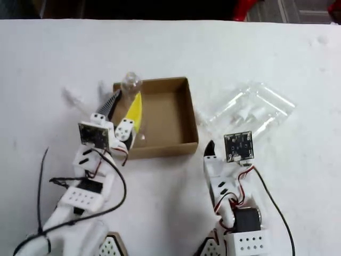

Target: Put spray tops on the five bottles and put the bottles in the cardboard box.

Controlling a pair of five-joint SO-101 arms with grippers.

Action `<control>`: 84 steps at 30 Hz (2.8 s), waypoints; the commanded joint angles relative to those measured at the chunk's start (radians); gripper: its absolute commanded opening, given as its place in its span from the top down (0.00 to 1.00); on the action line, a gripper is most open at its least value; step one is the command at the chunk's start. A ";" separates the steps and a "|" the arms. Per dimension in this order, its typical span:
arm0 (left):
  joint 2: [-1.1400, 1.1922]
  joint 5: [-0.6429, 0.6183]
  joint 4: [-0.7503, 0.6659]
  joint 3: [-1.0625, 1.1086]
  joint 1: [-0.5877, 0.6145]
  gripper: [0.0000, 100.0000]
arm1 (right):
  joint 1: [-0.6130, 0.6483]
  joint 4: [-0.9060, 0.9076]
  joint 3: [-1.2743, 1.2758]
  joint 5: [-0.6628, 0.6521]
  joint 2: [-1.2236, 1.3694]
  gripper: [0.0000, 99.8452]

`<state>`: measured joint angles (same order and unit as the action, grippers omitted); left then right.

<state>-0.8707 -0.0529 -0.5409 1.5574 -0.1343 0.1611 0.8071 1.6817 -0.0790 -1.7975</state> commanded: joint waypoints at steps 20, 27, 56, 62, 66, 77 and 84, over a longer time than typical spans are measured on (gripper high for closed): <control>-0.966 -0.107 1.307 -0.284 0.030 0.85 | 0.008 0.004 0.009 0.000 0.001 0.87; -0.961 -0.103 1.458 -0.219 0.030 0.85 | 0.007 0.004 0.009 0.000 0.001 0.87; -0.960 0.269 1.669 0.135 0.208 0.84 | 0.007 0.004 0.009 0.000 0.001 0.87; -0.960 0.269 1.668 0.135 0.208 0.84 | 0.004 0.004 0.009 0.000 0.001 0.87; -0.960 0.269 1.674 0.135 0.208 0.84 | 0.007 0.004 0.009 0.000 0.001 0.87; -0.960 0.269 1.676 0.135 0.205 0.84 | 0.008 0.004 0.009 0.000 0.001 0.87; -0.960 0.269 1.676 0.135 0.206 0.84 | 0.008 0.004 0.009 0.000 0.001 0.87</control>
<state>-1.8190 0.2048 1.1270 1.6955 0.0621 0.1611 0.8071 1.6817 -0.0790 -1.7975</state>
